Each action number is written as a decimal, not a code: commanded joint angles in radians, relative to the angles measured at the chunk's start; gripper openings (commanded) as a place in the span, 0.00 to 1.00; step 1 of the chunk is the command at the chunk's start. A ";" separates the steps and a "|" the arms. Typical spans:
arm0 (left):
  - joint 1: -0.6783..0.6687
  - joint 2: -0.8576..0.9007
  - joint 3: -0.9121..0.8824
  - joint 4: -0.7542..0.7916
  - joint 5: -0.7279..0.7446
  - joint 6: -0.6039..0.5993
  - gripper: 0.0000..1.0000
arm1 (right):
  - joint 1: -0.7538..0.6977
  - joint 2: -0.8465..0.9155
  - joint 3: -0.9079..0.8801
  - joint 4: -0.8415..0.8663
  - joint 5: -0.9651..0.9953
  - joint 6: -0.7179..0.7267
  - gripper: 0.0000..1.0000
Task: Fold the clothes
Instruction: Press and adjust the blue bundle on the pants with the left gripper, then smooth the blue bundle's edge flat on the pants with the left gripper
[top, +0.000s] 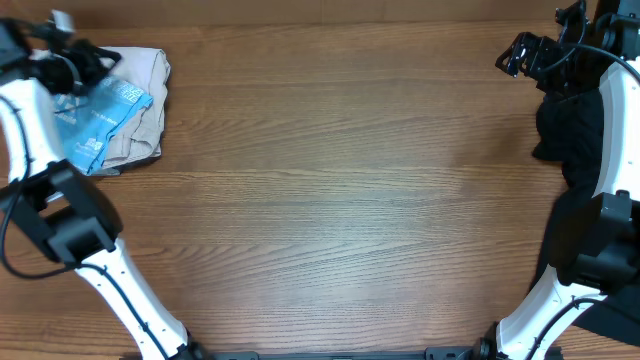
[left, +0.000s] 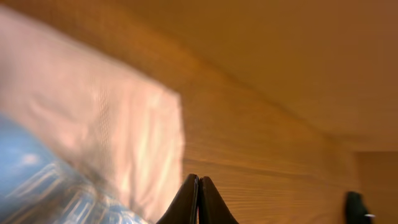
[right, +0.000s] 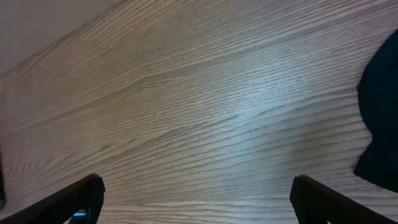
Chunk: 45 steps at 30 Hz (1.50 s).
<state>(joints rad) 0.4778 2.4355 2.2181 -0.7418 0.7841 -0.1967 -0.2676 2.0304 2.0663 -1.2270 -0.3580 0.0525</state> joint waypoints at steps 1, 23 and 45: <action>-0.015 0.052 -0.048 0.022 -0.109 -0.018 0.04 | -0.003 -0.006 0.009 0.002 0.006 0.004 1.00; 0.132 0.069 0.151 -0.007 0.002 -0.122 0.04 | -0.003 -0.006 0.009 0.002 0.006 0.004 1.00; 0.251 0.031 0.202 -0.061 0.075 -0.081 0.04 | -0.003 -0.006 0.009 0.002 0.006 0.004 1.00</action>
<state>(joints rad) 0.6678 2.5114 2.3554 -0.7559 0.8288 -0.2646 -0.2676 2.0304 2.0663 -1.2266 -0.3580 0.0528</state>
